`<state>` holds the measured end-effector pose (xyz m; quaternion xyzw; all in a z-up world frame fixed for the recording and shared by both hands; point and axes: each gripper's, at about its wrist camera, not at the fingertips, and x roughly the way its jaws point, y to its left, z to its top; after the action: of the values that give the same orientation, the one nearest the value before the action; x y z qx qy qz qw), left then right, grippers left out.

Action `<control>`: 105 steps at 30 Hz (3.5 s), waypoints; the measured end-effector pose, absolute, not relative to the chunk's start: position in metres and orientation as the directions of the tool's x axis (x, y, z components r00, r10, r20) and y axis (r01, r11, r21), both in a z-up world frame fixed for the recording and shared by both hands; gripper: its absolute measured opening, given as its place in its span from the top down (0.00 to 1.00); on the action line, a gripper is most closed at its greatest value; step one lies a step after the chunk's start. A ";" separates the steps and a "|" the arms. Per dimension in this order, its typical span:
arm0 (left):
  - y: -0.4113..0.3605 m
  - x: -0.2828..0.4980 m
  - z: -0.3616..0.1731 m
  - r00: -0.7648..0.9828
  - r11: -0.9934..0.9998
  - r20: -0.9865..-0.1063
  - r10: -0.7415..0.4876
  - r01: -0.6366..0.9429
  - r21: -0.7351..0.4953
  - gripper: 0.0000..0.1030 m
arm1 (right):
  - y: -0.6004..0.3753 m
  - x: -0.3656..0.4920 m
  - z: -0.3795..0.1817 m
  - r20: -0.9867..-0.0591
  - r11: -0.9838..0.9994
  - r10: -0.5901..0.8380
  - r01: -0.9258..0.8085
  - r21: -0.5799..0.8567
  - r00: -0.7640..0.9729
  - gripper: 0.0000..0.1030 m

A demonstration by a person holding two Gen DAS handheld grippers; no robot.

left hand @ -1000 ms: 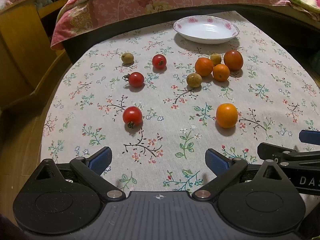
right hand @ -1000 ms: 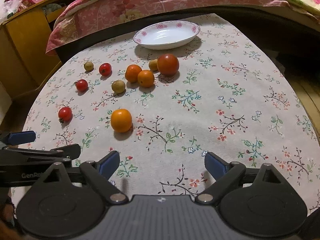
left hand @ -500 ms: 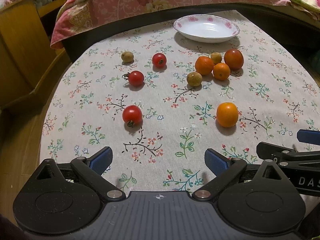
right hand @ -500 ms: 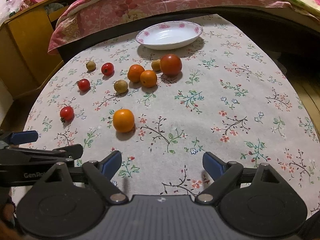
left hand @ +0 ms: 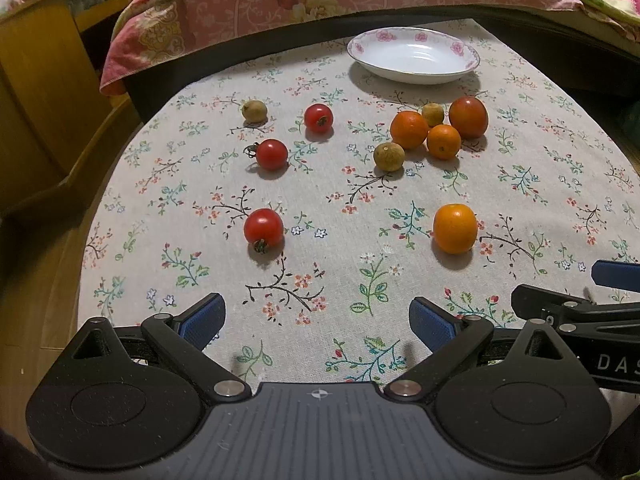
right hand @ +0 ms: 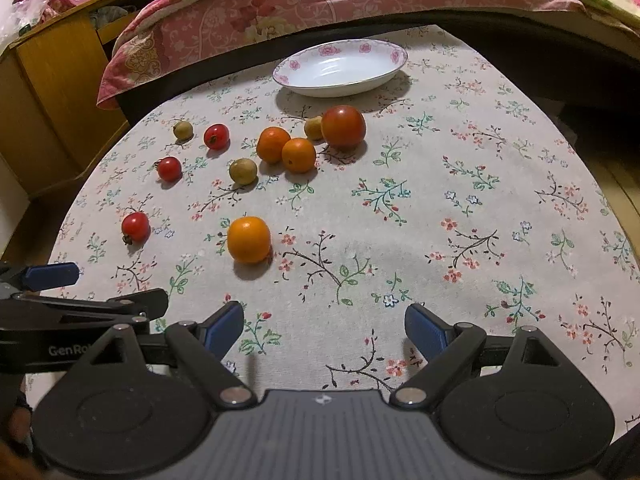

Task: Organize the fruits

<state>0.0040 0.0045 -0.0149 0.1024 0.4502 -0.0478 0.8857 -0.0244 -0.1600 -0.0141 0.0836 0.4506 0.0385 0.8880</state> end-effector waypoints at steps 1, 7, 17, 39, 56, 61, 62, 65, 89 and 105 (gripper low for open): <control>0.005 0.004 -0.015 0.589 0.974 -0.808 0.008 0.177 0.138 0.03 | -0.160 -0.024 -0.014 -0.794 0.983 0.144 0.007 0.183 0.590 0.20; 0.006 0.005 -0.016 0.588 0.975 -0.809 0.006 0.176 0.135 0.03 | -0.160 -0.024 -0.015 -0.794 0.984 0.139 0.007 0.178 0.592 0.20; 0.013 0.014 -0.011 0.600 0.980 -0.799 0.024 0.145 0.139 0.03 | -0.152 -0.012 -0.011 -0.786 0.985 0.153 -0.031 0.168 0.599 0.24; 0.035 0.042 -0.014 0.641 0.983 -0.766 0.047 0.107 0.149 0.02 | -0.109 0.043 -0.025 -0.792 0.946 0.272 -0.303 0.116 0.546 0.71; 0.040 0.072 -0.032 0.598 0.985 -0.802 0.010 0.130 0.110 0.45 | -0.123 0.053 -0.027 -0.773 0.933 0.338 -0.301 0.199 0.536 0.75; 0.039 0.075 -0.033 0.597 0.985 -0.802 0.015 0.128 0.114 0.44 | -0.126 0.052 -0.029 -0.760 0.926 0.358 -0.307 0.217 0.543 0.75; 0.038 0.076 -0.033 0.597 0.984 -0.802 0.017 0.132 0.119 0.44 | -0.126 0.052 -0.029 -0.757 0.925 0.362 -0.312 0.217 0.545 0.75; 0.038 0.077 -0.033 0.592 0.984 -0.805 0.024 0.128 0.124 0.43 | -0.130 0.051 -0.032 -0.741 0.919 0.382 -0.309 0.243 0.552 0.75; 0.017 0.058 0.000 0.611 0.966 -0.774 -0.168 0.257 -0.007 0.66 | -0.146 0.026 -0.001 -0.747 0.964 0.256 -0.218 0.152 0.614 0.76; -0.044 0.137 0.032 0.633 0.926 -0.720 -0.284 0.376 -0.034 0.66 | -0.189 0.112 0.042 -0.686 0.976 0.218 -0.149 0.159 0.694 0.76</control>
<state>0.1369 -0.0437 0.0323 0.0595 0.3875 -0.1828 0.9016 0.1124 -0.1889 0.0418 0.0457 0.3780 0.0997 0.9193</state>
